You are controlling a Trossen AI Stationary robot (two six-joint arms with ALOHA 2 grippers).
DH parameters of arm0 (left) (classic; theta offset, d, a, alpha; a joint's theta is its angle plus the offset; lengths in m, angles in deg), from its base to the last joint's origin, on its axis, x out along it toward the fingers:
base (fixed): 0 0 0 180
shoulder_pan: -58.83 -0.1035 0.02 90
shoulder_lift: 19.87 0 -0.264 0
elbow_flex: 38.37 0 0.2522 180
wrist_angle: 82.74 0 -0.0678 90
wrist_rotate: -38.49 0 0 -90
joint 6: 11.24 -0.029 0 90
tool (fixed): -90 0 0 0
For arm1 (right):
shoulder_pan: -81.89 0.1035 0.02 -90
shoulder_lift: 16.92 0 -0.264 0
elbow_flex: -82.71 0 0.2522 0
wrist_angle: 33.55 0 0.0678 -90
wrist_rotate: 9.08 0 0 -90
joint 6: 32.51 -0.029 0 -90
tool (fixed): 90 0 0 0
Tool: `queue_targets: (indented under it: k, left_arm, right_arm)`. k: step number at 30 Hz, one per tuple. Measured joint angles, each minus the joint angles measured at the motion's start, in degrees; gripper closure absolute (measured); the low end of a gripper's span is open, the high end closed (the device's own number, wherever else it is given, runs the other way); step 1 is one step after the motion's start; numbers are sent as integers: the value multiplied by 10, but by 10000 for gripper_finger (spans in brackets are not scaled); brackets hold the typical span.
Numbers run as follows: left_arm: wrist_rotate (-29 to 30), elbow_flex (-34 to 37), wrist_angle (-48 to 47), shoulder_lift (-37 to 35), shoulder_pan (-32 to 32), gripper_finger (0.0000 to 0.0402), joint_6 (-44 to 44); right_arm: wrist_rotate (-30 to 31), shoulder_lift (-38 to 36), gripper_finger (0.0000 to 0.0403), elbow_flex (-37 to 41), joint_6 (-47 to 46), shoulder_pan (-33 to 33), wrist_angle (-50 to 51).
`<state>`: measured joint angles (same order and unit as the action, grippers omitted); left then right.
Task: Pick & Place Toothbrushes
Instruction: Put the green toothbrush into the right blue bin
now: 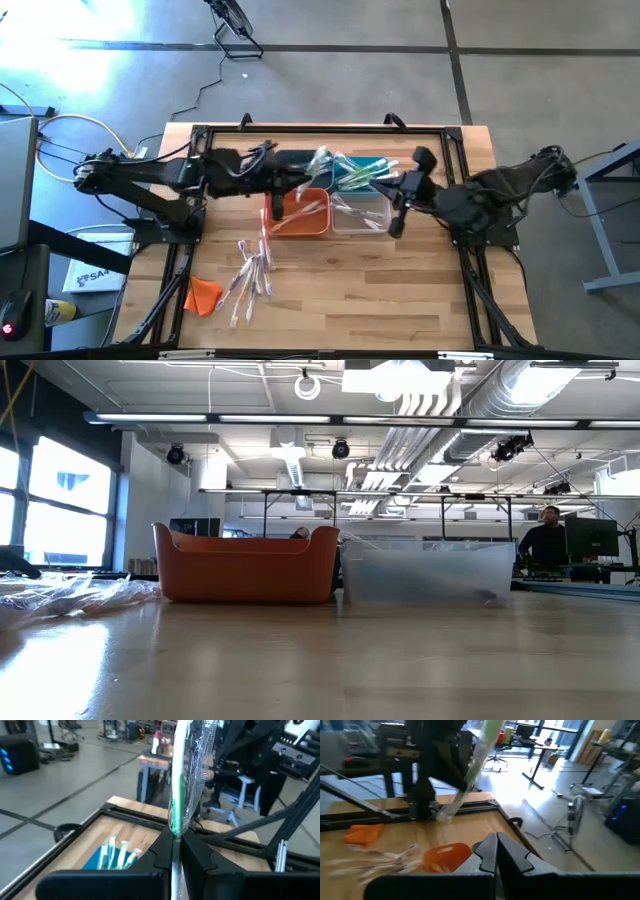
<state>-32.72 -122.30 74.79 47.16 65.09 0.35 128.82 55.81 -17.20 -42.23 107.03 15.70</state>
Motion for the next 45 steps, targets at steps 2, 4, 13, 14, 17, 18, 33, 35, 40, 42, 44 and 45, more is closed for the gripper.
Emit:
queue_targets:
  k: [2,4,13,14,17,18,33,35,40,42,44,45]
  left_arm:
    - [-28,0,20,18,-14,389,0]
    - [-57,1,32,31,-26,389,-10]
    - [-112,0,85,45,-36,389,-70]
    - [-120,0,89,46,-36,389,-72]
    - [-138,0,96,46,-36,389,-73]
    - [-139,0,96,46,-36,389,-73]
    - [-134,0,92,64,-36,389,-69]
    - [-133,0,92,64,-36,389,-70]
    - [-133,0,95,64,-36,389,-71]
    - [-133,0,96,64,-36,389,-73]
    - [-133,0,95,64,-36,388,-73]
    - [-133,0,96,64,-36,386,-74]
  right_arm:
    - [-1,14,397,0,22,-16,-27]
    - [-5,31,385,0,44,-32,-57]
    - [-161,77,262,1,49,-95,-150]
    - [-169,82,249,1,50,-100,-164]
    - [-199,90,218,1,51,-114,-198]
    - [-213,92,210,1,53,-120,-207]
    - [-273,102,283,1,55,-156,-224]
    - [-273,102,305,1,55,-156,-220]
    - [-273,102,352,1,55,-156,-206]
    - [-273,102,366,1,54,-156,-206]
    - [-275,102,376,1,53,-156,-206]
    - [-275,102,379,1,53,-156,-206]
